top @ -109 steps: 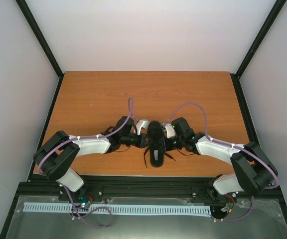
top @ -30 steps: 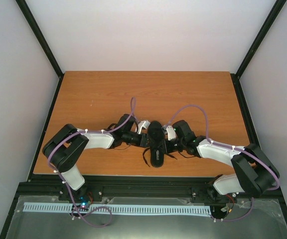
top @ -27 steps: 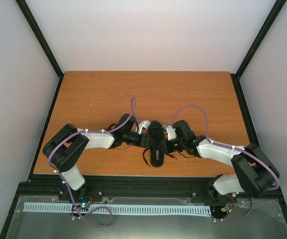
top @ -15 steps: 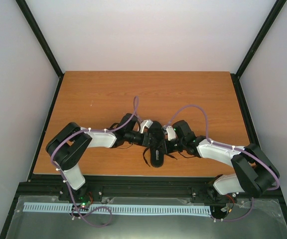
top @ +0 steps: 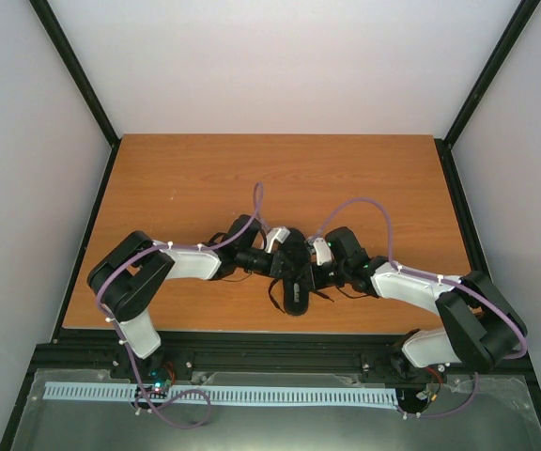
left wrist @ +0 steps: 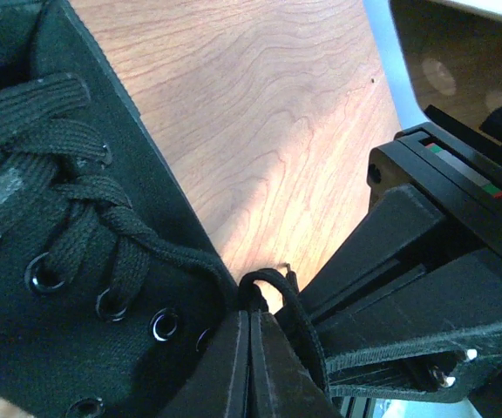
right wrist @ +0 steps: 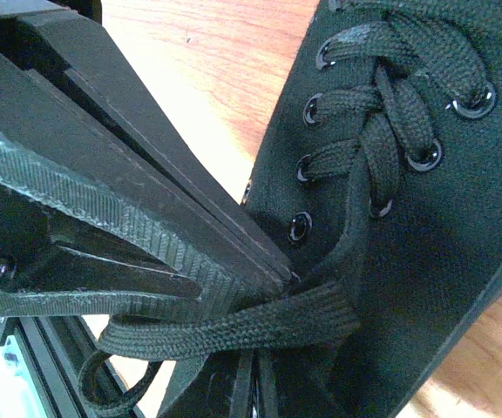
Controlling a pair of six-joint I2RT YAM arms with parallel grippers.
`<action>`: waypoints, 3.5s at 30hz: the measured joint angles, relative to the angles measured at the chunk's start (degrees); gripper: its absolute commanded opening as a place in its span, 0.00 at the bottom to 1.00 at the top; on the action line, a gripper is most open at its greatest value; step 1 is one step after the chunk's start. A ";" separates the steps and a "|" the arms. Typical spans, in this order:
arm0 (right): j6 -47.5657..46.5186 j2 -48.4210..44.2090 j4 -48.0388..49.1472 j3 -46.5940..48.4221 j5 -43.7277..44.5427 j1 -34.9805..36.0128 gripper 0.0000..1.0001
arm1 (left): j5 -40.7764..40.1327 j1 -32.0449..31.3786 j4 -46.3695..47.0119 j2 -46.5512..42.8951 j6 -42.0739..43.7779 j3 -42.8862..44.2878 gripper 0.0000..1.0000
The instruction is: Tie the shoes
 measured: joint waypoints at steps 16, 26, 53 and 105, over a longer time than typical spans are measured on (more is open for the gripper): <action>-1.42 -8.09 -6.43 0.00 5.14 0.24 0.40 | -0.68 -0.31 0.46 -0.02 -3.61 0.00 0.01; -3.69 -16.06 -9.03 0.04 6.80 1.38 0.54 | -1.27 -0.33 1.01 -0.02 -5.77 -0.17 0.01; -2.82 -8.55 -12.66 5.14 18.82 11.96 0.03 | -3.08 -0.33 1.29 -0.85 -6.25 -0.96 0.01; -2.34 -6.12 -13.38 2.36 8.04 -2.75 0.03 | -11.45 2.64 3.39 -11.02 -11.47 -7.56 0.35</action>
